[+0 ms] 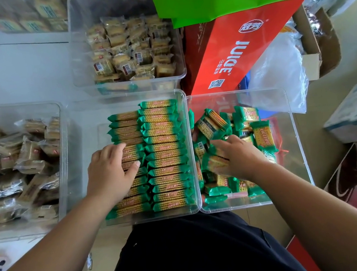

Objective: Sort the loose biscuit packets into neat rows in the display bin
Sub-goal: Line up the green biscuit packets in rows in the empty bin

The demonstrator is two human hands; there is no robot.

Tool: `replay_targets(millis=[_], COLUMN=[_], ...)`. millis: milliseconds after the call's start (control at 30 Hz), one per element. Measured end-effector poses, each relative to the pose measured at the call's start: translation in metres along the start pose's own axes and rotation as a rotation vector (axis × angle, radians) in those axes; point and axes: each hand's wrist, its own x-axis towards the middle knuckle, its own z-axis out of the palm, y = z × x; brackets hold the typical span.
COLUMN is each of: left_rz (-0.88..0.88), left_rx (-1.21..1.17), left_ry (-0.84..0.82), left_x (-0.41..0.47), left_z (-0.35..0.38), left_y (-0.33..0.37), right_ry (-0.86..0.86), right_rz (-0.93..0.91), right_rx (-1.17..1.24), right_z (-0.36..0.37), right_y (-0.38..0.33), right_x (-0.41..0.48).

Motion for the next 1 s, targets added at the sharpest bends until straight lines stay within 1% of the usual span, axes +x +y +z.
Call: replay_targets(millis=[67, 133, 233, 367, 400, 467, 567, 633, 767, 933, 1000], left_rz=[0.008, 0.012, 0.009, 0.027, 0.032, 0.035, 0.025, 0.022, 0.031, 0.044, 0.052], left_rx=[0.005, 0.008, 0.023, 0.049, 0.056, 0.063, 0.064, 0.063, 0.061, 0.023, 0.019], left_ry=[0.002, 0.0, -0.006, -0.008, -0.01, -0.014, -0.015, -0.015, -0.026, -0.026, -0.031], left_x=[0.0, 0.001, 0.002, 0.003, 0.003, 0.003, 0.004, 0.003, 0.002, 0.002, 0.002], left_z=[0.001, 0.002, 0.003, 0.004, 0.004, 0.004, 0.003, 0.003, 0.0, -0.003, -0.003], left_y=[-0.002, -0.002, -0.003, -0.006, -0.006, -0.007, -0.005, -0.004, -0.004, -0.006, -0.008], right_ry=[0.119, 0.165, 0.069, -0.031, -0.063, -0.096, -0.007, 0.077, 0.168, 0.173, 0.171], right_rz=[0.117, 0.175, 0.157, 0.135, 0.131, 0.123, 0.15, 0.17, 0.209, 0.213, 0.22], right_rx=[0.109, 0.13, 0.106, 0.232, 0.231, 0.156, 0.086, 0.098, 0.158, 0.002, -0.01], right_z=[0.007, 0.017, 0.037, 0.038, 0.036, 0.033, 0.04, 0.046, 0.048, 0.05, 0.052], right_y=[-0.001, -0.01, -0.028, -0.029, -0.026, -0.025, -0.03, -0.033, -0.039, -0.044, -0.042], right_x=[-0.006, -0.01, -0.008, -0.004, -0.005, -0.008, -0.01, -0.009, -0.009, -0.004, -0.002])
